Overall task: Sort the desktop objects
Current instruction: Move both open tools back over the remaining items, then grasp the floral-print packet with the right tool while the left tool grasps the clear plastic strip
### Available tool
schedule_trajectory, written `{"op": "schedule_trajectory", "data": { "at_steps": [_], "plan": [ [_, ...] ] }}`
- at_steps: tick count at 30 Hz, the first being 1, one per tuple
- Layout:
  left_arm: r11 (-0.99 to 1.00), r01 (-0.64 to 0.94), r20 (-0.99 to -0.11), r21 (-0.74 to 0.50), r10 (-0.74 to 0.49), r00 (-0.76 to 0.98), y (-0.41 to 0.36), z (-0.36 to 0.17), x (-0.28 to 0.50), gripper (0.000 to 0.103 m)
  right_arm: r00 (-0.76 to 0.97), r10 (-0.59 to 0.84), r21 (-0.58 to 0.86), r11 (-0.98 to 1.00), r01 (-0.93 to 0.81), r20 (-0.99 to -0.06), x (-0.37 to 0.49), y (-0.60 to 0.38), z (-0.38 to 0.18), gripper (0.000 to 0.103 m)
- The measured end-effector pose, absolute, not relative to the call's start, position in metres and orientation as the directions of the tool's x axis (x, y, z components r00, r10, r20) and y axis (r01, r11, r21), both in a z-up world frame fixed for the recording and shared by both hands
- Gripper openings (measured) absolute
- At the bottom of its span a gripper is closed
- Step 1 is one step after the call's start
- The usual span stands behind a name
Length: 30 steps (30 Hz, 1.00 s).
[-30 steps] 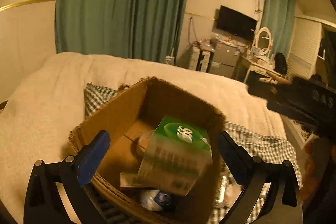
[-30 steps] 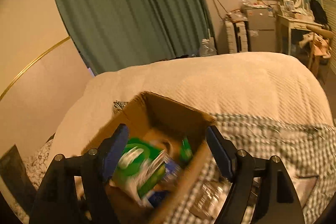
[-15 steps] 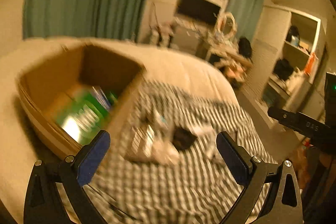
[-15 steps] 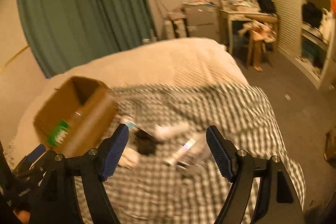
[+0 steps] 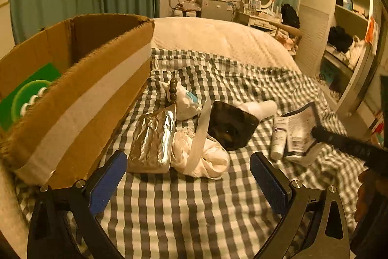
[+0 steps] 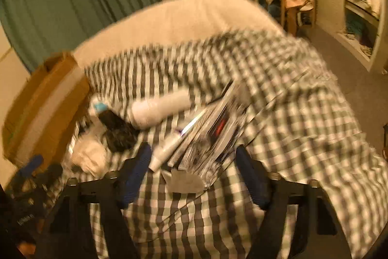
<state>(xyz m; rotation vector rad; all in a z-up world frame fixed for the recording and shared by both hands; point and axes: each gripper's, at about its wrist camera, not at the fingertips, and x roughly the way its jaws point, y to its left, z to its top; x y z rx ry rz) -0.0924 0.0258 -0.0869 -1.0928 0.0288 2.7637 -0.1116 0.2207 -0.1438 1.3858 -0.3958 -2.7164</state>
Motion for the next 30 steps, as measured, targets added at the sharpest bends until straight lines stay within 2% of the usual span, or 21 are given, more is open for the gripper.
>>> {"op": "schedule_trajectory", "data": {
  "at_steps": [1, 5, 9, 12, 14, 15, 16, 18, 22, 26, 27, 28, 29, 30],
  "plan": [
    [-0.985, -0.169, -0.681, -0.043, 0.153, -0.716, 0.025, -0.091, -0.095, 0.103, -0.564, -0.188, 0.265, -0.963, -0.057, -0.804, -0.115, 0.221, -0.154, 0.021],
    [-0.985, -0.163, -0.675, -0.055, 0.157, -0.721, 0.023, -0.096, -0.101, 0.103, -0.576, -0.183, 0.265, -0.962, -0.061, -0.797, -0.115, 0.229, -0.151, 0.016],
    [-0.982, -0.189, -0.598, 0.002, 0.150, -0.787, 0.029, -0.087, -0.097, 0.103, -0.637, -0.144, 0.247, -0.966, -0.075, -0.758, -0.106, 0.242, -0.127, 0.015],
    [-0.970, -0.227, -0.581, 0.086, 0.136, -0.802, 0.039, -0.081, -0.097, 0.103, -0.652, -0.148, 0.276, -0.956, -0.098, -0.744, -0.100, 0.255, -0.118, 0.015],
    [-0.962, -0.251, -0.581, 0.111, 0.143, -0.801, 0.042, -0.081, -0.100, 0.098, -0.655, -0.163, 0.305, -0.946, -0.109, -0.738, -0.099, 0.262, -0.116, 0.015],
    [-0.959, -0.261, -0.590, 0.111, 0.148, -0.793, 0.042, -0.082, -0.102, 0.085, -0.652, -0.171, 0.316, -0.942, -0.111, -0.739, -0.100, 0.263, -0.116, 0.015],
    [-0.958, -0.263, -0.604, 0.117, 0.141, -0.784, 0.042, -0.085, -0.106, 0.061, -0.651, -0.176, 0.323, -0.940, -0.113, -0.738, -0.099, 0.265, -0.115, 0.015],
    [-0.957, -0.267, -0.640, 0.109, 0.138, -0.756, 0.039, -0.092, -0.113, 0.043, -0.650, -0.186, 0.336, -0.935, -0.112, -0.737, -0.099, 0.264, -0.114, 0.015],
    [-0.953, -0.297, -0.666, 0.064, 0.180, -0.724, 0.037, -0.102, -0.112, 0.043, -0.648, -0.186, 0.335, -0.935, -0.113, -0.738, -0.099, 0.262, -0.115, 0.015],
    [-0.936, -0.329, -0.689, 0.123, 0.158, -0.708, 0.048, -0.111, -0.113, 0.043, -0.641, -0.191, 0.339, -0.934, -0.114, -0.743, -0.100, 0.263, -0.117, 0.015],
    [-0.934, -0.330, -0.702, 0.136, 0.144, -0.698, 0.049, -0.114, -0.115, 0.038, -0.637, -0.195, 0.340, -0.934, -0.113, -0.746, -0.101, 0.263, -0.118, 0.015],
    [-0.933, -0.332, -0.712, 0.140, 0.138, -0.689, 0.049, -0.118, -0.116, 0.013, -0.635, -0.196, 0.341, -0.933, -0.113, -0.747, -0.101, 0.263, -0.118, 0.015],
    [-0.932, -0.331, -0.717, 0.146, 0.131, -0.685, 0.049, -0.120, -0.118, 0.003, -0.635, -0.196, 0.342, -0.933, -0.114, -0.747, -0.102, 0.262, -0.119, 0.015],
    [-0.933, -0.332, -0.713, 0.140, 0.137, -0.687, 0.047, -0.121, -0.117, 0.003, -0.633, -0.198, 0.342, -0.933, -0.113, -0.748, -0.102, 0.262, -0.119, 0.015]
  ]
}}
